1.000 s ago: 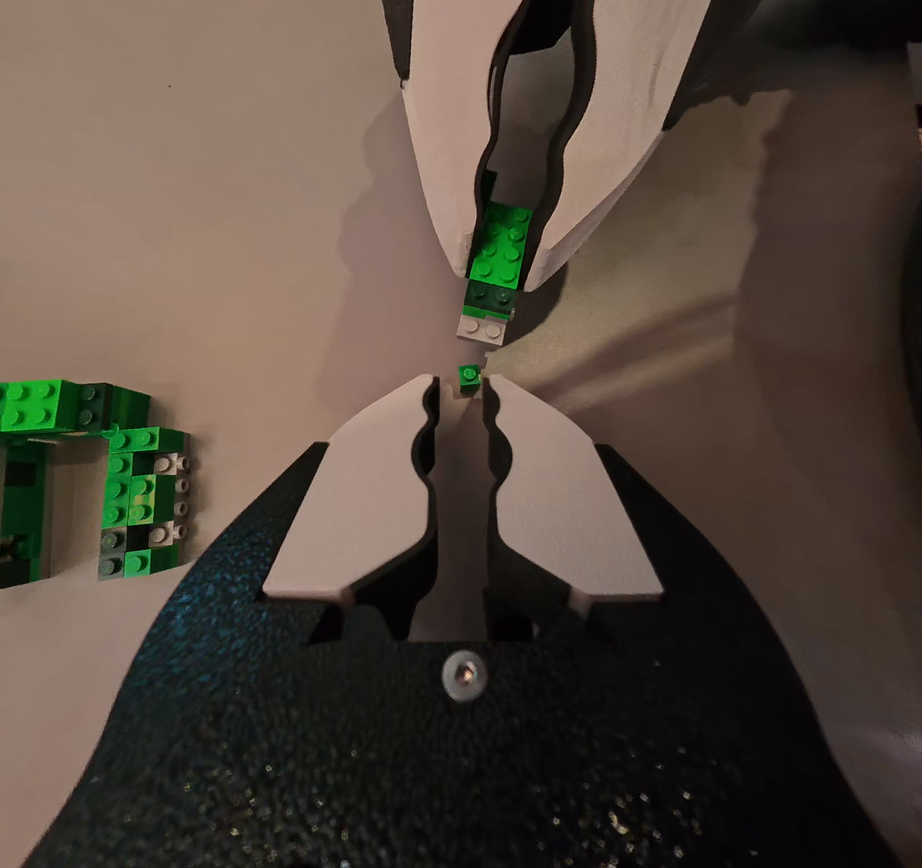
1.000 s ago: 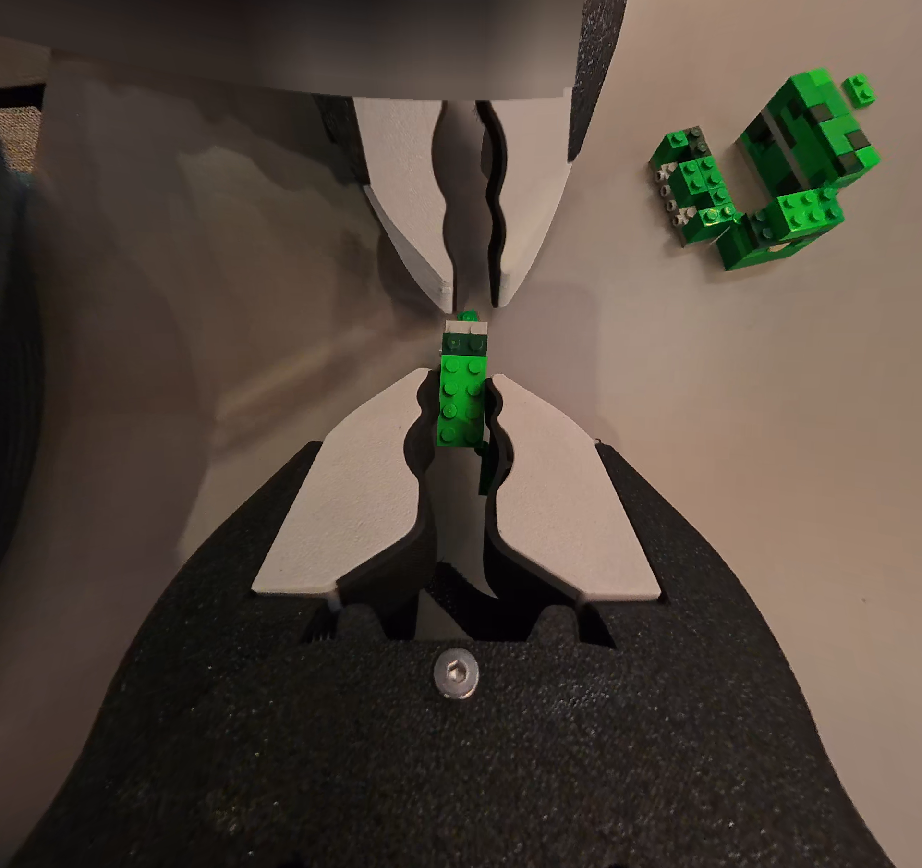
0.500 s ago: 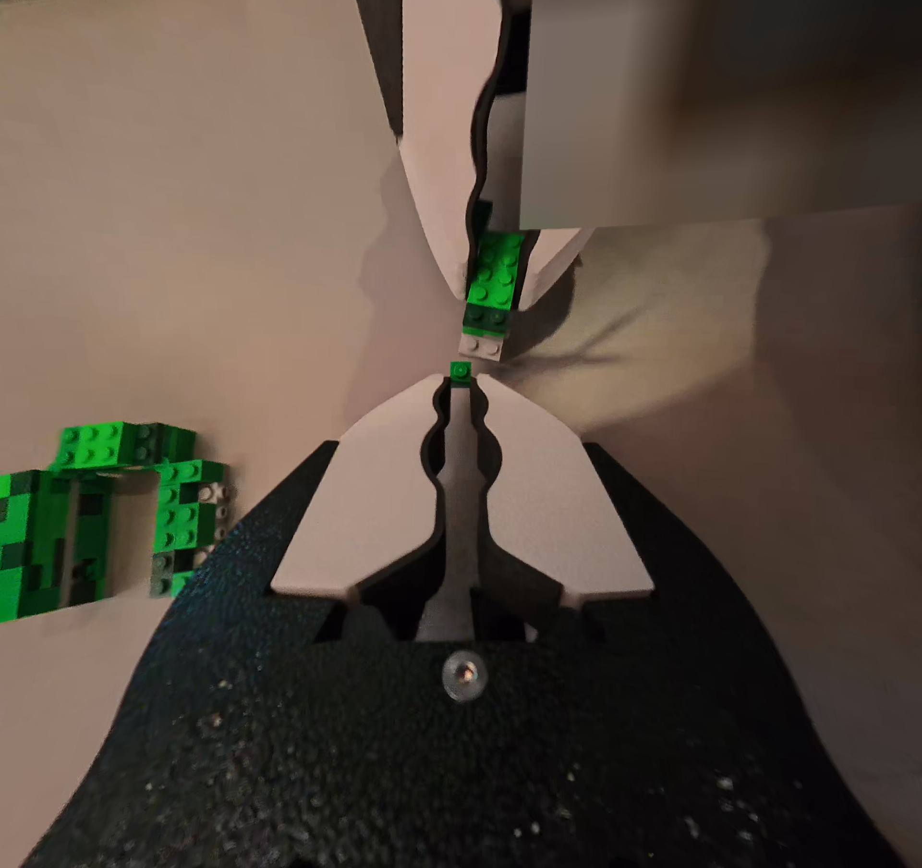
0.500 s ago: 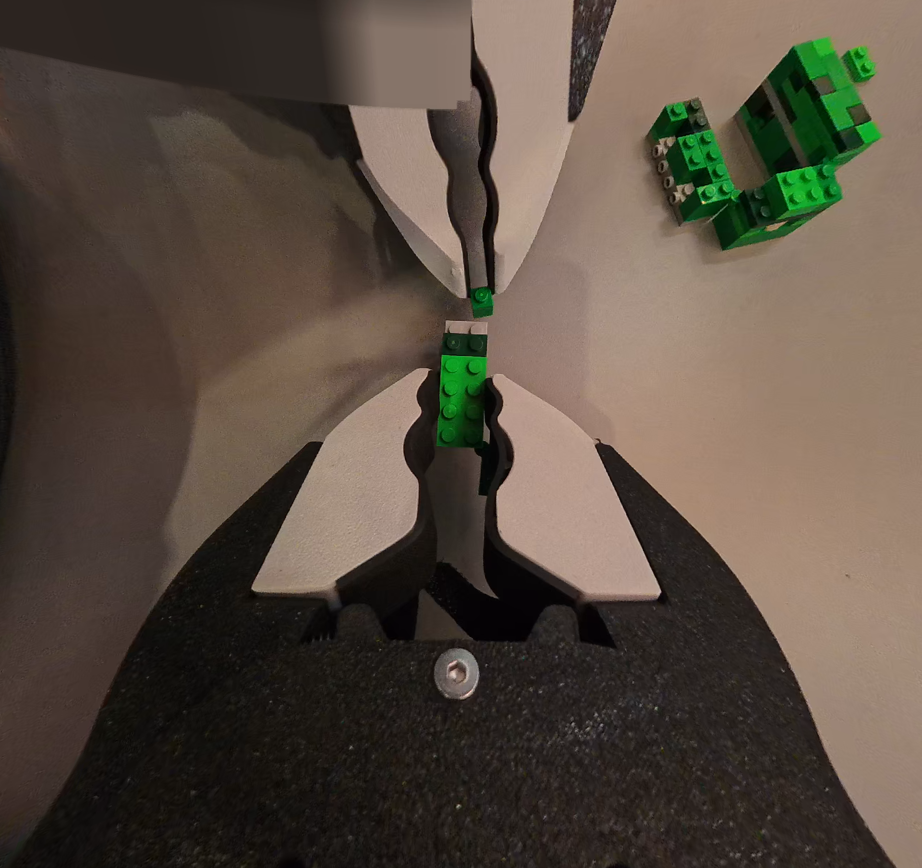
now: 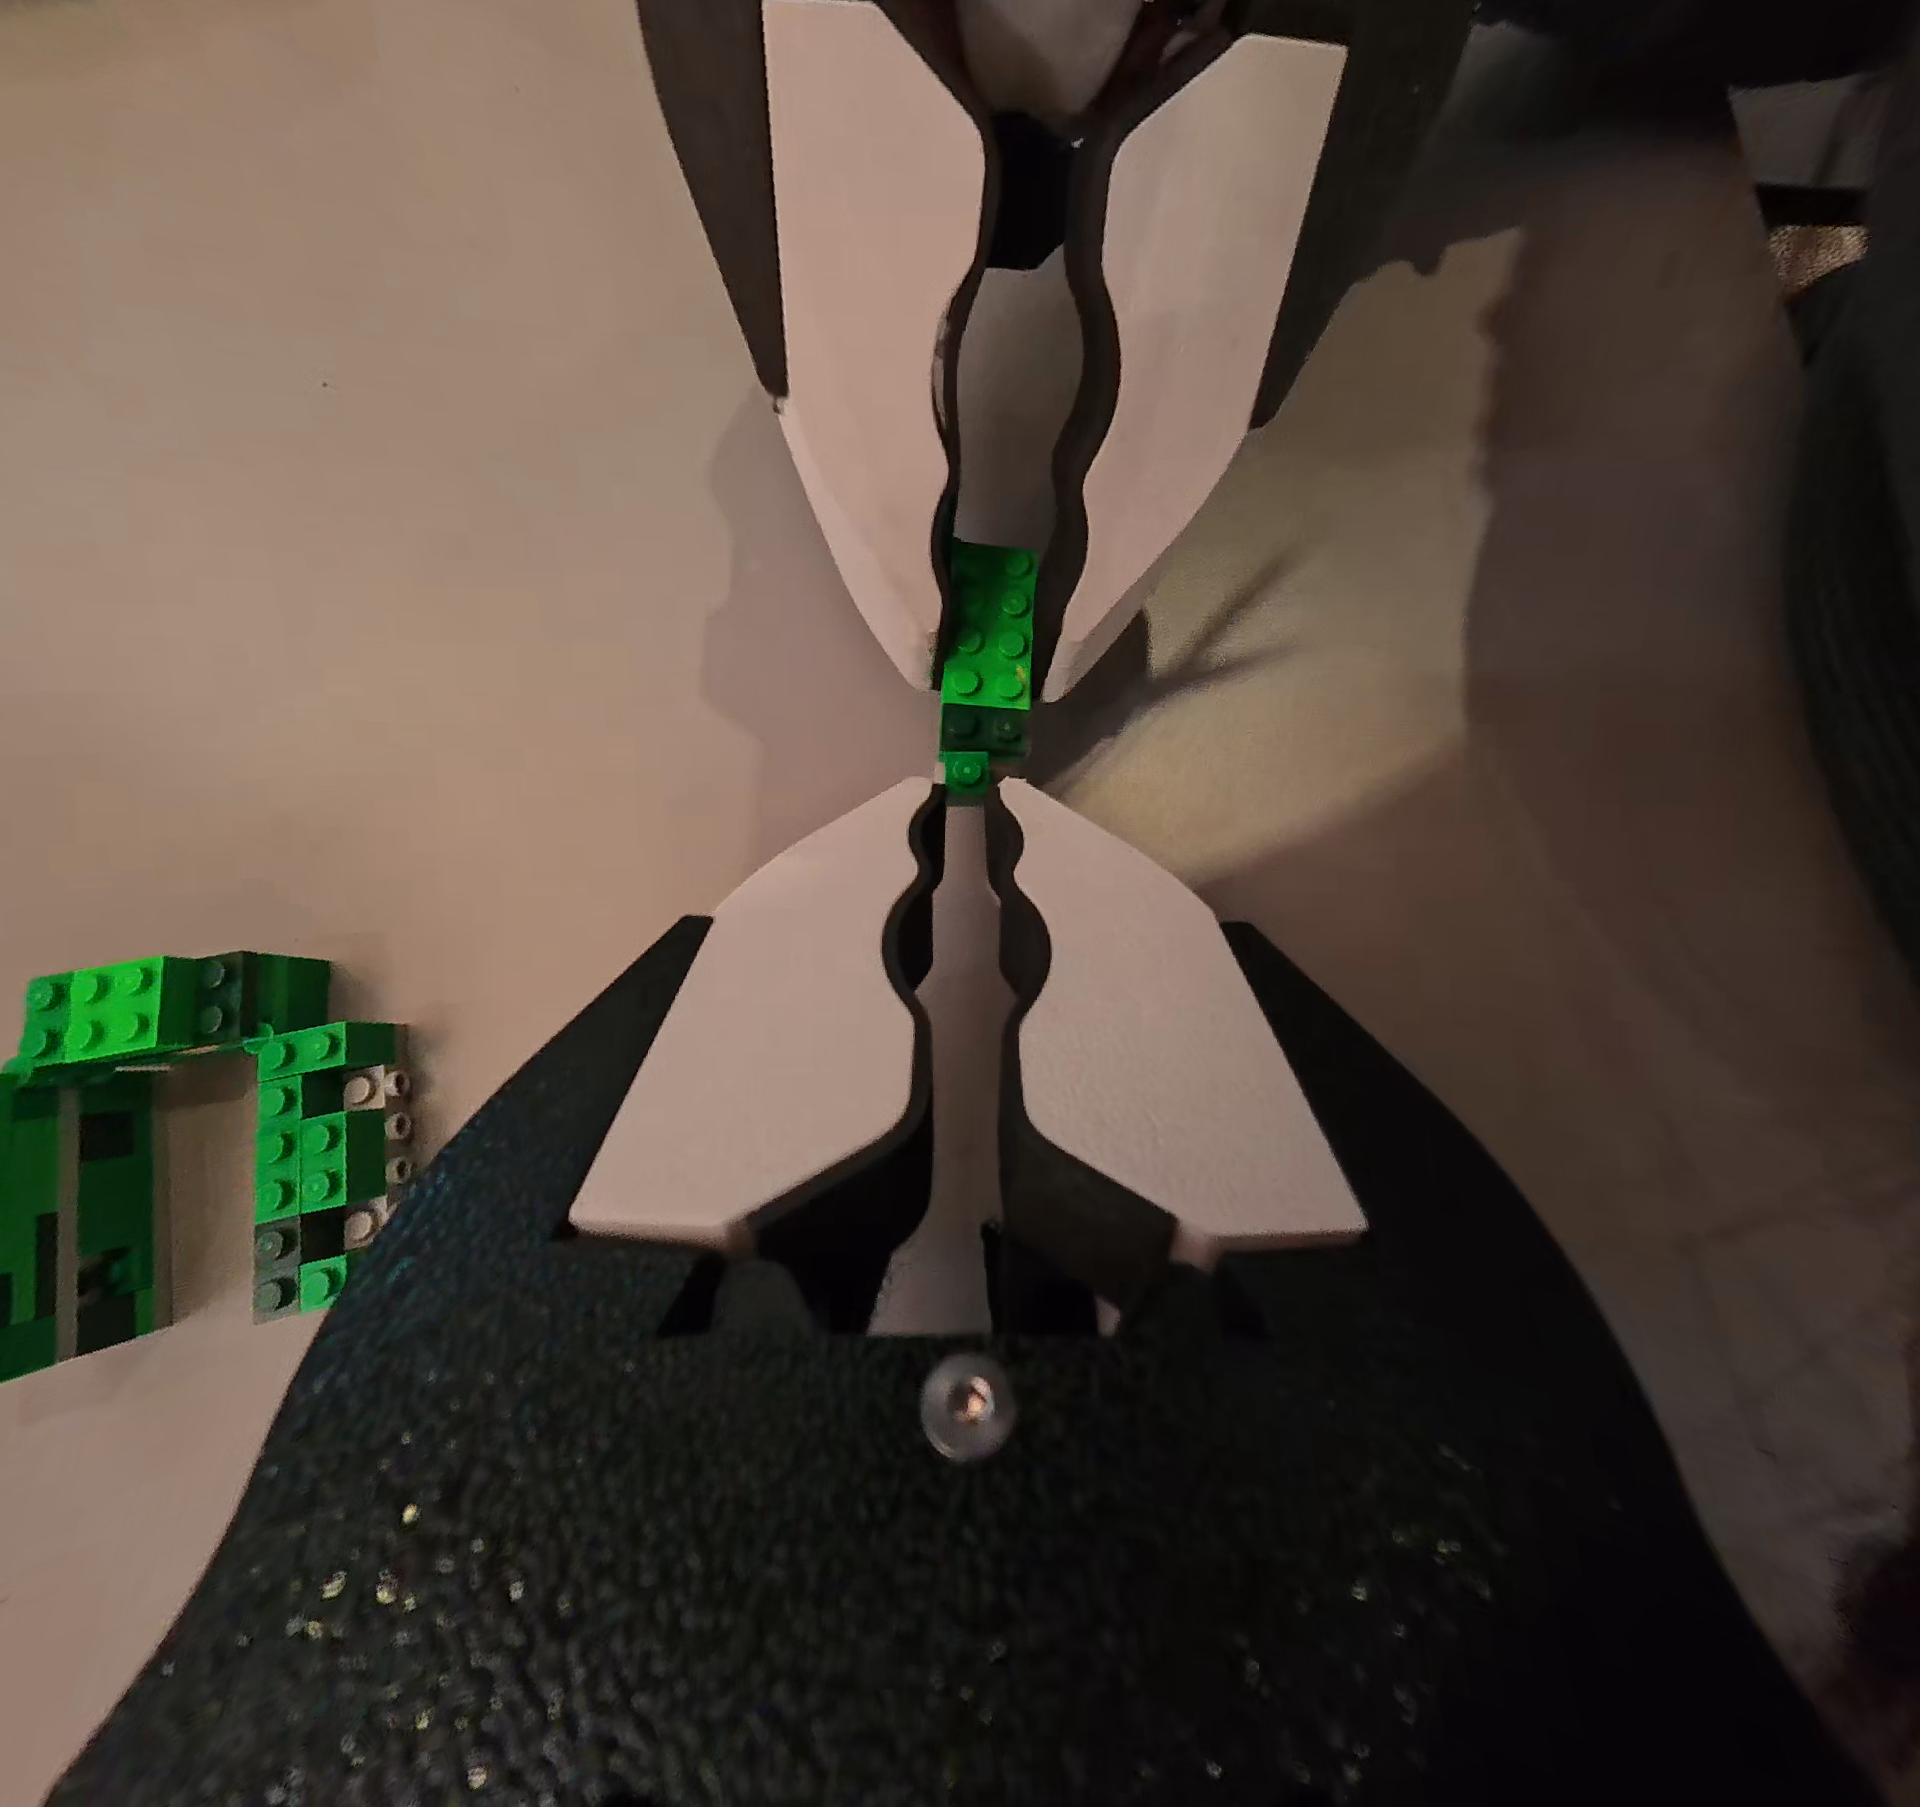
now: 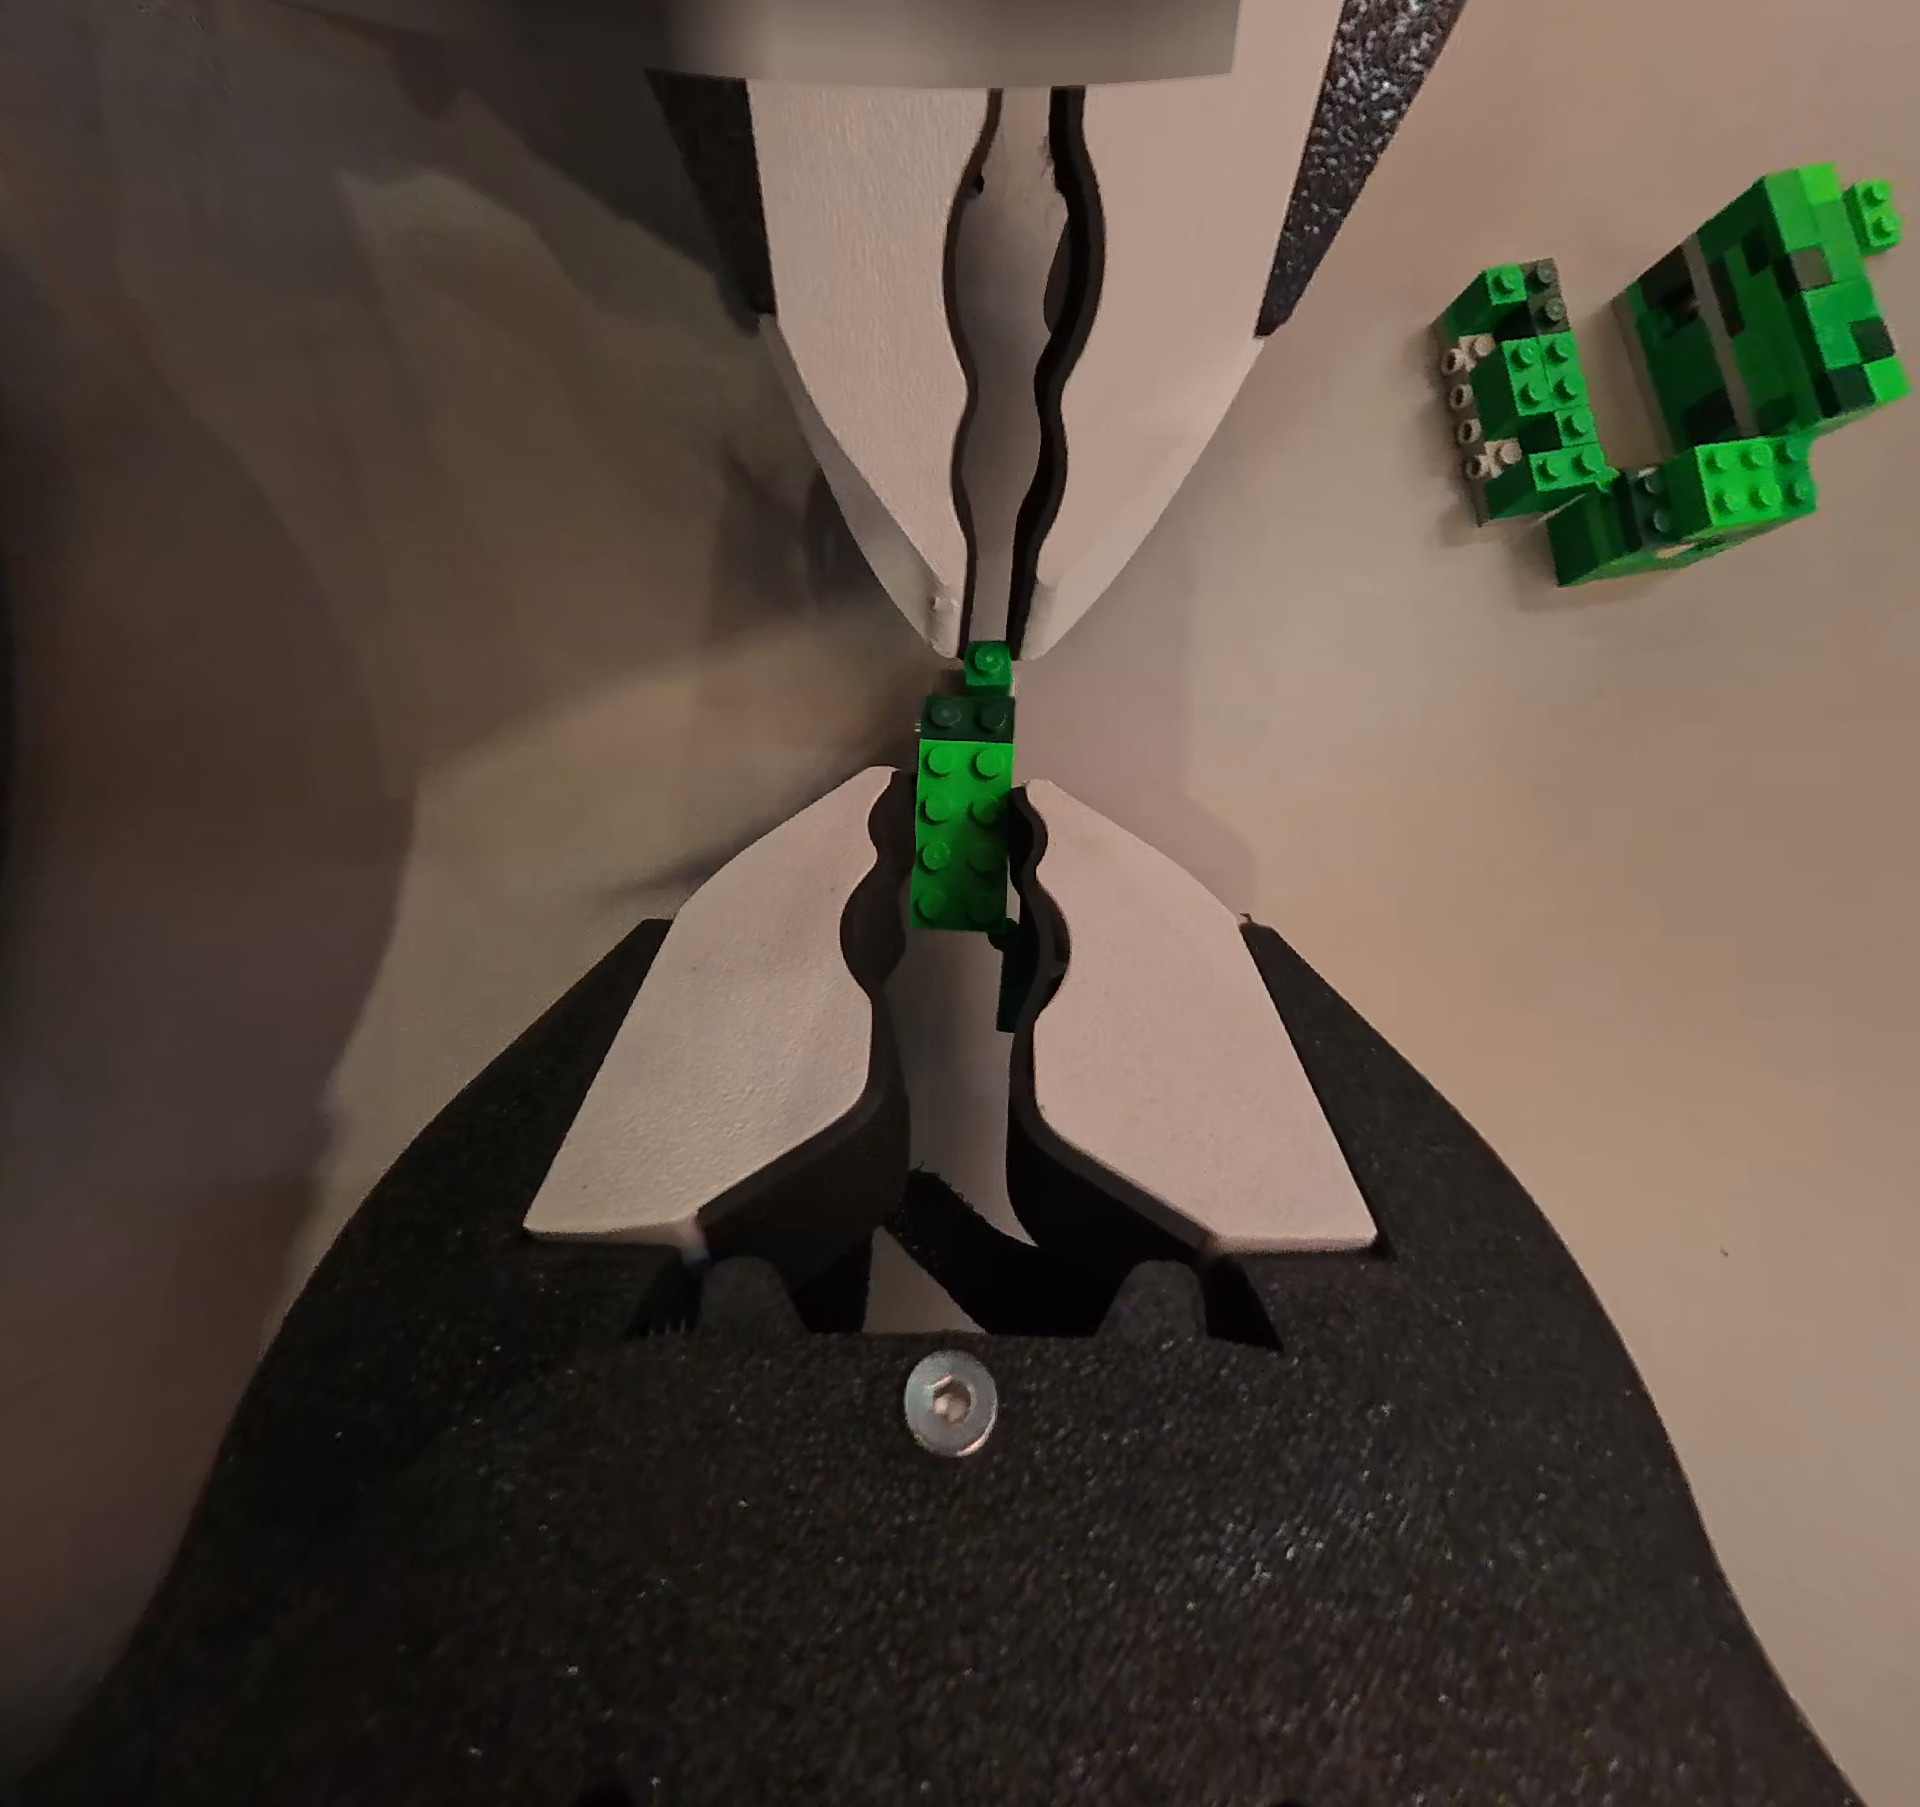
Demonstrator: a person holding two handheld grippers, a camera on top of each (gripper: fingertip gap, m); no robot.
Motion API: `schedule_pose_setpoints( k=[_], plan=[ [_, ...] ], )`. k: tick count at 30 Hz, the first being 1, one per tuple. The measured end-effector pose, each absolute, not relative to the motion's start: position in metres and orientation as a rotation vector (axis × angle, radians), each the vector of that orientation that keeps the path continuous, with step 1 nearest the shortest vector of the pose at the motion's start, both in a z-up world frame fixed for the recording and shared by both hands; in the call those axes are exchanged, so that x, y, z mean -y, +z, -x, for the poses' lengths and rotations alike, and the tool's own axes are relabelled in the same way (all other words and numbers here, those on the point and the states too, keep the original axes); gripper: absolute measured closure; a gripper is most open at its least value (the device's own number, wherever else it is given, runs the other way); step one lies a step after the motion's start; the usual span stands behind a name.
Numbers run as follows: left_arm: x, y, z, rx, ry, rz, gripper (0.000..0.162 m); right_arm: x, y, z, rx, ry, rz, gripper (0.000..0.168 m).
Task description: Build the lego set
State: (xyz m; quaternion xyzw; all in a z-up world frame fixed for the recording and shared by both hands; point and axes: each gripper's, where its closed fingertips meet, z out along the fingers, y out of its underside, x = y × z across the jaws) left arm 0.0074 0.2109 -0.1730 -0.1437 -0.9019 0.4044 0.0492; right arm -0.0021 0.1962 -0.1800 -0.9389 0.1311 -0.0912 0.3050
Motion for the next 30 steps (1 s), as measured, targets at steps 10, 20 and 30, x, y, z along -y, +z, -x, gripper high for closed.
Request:
schedule_pose_setpoints(
  k=[10,20,30],
  plan=[
    [-0.219,-0.183,-0.005,2.835,1.075,0.512,0.155,-0.206,-0.182,0.005,-0.311,-0.215,2.467,0.152],
    [-0.219,-0.186,-0.005,2.817,1.052,0.468,0.155,-0.205,-0.184,0.005,-0.321,-0.185,2.442,0.152],
    [-0.216,-0.184,-0.007,2.789,1.103,0.420,0.155,-0.195,-0.195,0.007,-0.378,-0.123,2.455,0.149]
  ],
)
